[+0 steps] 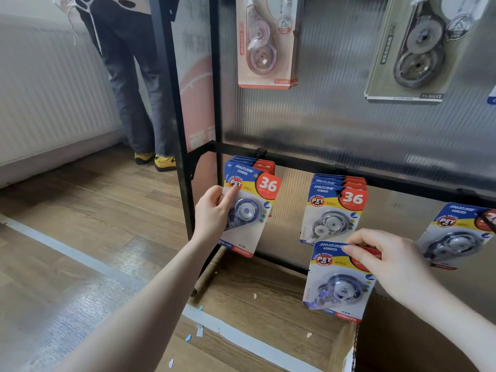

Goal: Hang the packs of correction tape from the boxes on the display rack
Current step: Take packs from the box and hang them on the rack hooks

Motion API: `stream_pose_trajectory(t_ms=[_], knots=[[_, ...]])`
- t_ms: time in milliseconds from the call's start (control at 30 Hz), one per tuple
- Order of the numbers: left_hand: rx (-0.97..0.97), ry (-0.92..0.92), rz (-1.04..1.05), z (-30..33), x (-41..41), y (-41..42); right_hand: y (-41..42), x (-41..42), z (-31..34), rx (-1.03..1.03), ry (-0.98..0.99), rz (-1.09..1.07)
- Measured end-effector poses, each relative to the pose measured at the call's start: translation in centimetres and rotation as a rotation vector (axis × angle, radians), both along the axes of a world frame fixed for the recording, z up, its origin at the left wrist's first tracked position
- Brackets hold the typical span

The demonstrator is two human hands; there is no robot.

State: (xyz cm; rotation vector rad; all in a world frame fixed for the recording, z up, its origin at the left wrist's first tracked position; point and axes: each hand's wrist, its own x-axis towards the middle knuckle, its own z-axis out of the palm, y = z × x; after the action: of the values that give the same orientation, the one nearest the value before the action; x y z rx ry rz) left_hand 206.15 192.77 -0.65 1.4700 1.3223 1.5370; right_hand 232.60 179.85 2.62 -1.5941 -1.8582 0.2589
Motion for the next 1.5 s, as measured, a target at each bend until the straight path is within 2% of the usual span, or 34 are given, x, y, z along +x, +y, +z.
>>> stream_pose_trajectory(t_ms=[133, 267, 433, 633, 800, 900, 1267, 1500], knots=[[0.095, 0.042, 0.03, 0.3, 0.4, 0.8, 0.1, -0.1, 0.1, -0.005, -0.017, 0.003], [0.158, -0.046, -0.148, 0.6, 0.5, 1.5, 0.1, 0.0, 0.1, 0.011, -0.004, 0.023], [0.181, -0.016, -0.236, 1.9, 1.1, 1.5, 0.2, 0.1, 0.1, 0.032, 0.0, 0.027], [0.235, 0.043, -0.126, 3.2, 1.3, 2.1, 0.4, 0.3, 0.0, 0.031, -0.012, 0.028], [0.311, 0.16, 0.021, 3.6, 0.7, 2.7, 0.3, 0.1, 0.2, 0.027, -0.011, 0.034], [0.336, 0.143, 0.036, 3.6, 0.1, 2.7, 0.2, 0.1, 0.4, 0.023, 0.006, 0.036], [0.199, -0.066, -0.147, 4.1, -1.4, 2.6, 0.5, -0.7, 0.6, 0.017, -0.001, 0.039], [0.113, -0.072, -0.159, 4.4, -1.0, 2.9, 1.1, -1.1, 0.1, -0.027, 0.008, 0.049]])
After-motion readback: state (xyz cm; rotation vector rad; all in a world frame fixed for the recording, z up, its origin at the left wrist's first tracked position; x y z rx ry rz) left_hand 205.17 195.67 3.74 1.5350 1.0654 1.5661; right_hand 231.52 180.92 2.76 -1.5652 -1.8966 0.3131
